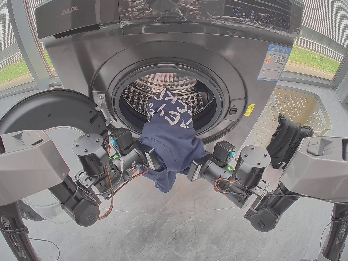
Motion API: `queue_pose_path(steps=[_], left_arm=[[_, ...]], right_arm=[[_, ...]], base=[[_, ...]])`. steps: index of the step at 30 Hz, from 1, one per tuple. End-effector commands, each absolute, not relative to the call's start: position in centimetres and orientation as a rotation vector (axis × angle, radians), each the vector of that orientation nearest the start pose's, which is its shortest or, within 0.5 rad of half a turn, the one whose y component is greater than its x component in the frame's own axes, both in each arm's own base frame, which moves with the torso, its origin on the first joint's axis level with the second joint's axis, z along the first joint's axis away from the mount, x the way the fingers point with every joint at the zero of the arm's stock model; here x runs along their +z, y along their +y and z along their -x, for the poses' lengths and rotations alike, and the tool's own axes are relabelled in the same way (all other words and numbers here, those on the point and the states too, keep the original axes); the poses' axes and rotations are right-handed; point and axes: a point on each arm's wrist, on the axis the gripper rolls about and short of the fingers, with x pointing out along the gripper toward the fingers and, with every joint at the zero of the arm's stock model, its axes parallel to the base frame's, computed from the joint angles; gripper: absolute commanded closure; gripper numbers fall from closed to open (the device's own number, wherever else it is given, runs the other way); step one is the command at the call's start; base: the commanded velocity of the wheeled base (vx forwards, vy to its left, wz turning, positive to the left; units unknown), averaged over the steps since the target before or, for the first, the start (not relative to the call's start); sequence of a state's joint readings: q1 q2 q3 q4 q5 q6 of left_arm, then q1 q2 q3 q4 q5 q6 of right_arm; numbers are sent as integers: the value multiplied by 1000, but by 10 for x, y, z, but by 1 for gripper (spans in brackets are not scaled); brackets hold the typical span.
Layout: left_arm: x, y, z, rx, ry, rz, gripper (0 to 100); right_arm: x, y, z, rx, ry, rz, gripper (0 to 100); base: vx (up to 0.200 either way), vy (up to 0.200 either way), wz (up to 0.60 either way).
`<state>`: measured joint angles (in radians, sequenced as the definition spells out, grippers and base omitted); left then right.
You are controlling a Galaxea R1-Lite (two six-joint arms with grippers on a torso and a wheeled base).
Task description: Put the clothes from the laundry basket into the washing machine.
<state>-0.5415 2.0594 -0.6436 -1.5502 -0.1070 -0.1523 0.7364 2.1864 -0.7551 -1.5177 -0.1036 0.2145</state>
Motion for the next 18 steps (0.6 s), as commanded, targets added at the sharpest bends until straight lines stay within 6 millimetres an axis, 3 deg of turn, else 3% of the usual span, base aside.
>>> queue_pose_path(steps=[1,5,9,12,18], left_arm=[[127,-176,-287,-658,-106,180,100],[126,-168,-272,-653,-74,171,100],[133,-159,-255,-654,-72,169,100],[135,-152,-247,-645,-68,164,100],[132,-151,-244,-648,-52,158,100]], right_arm=[[96,248,-271,650,-12,-242,0],[101,223,-245,643,54,-182,0],[118,192,-210,667,80,-149,0],[121,170,-182,772,94,-121,0],[117,157,-165,823,120,-81,0]], base=[[0,0,0],[0,0,0],[0,0,0],[0,0,0],[0,0,0]])
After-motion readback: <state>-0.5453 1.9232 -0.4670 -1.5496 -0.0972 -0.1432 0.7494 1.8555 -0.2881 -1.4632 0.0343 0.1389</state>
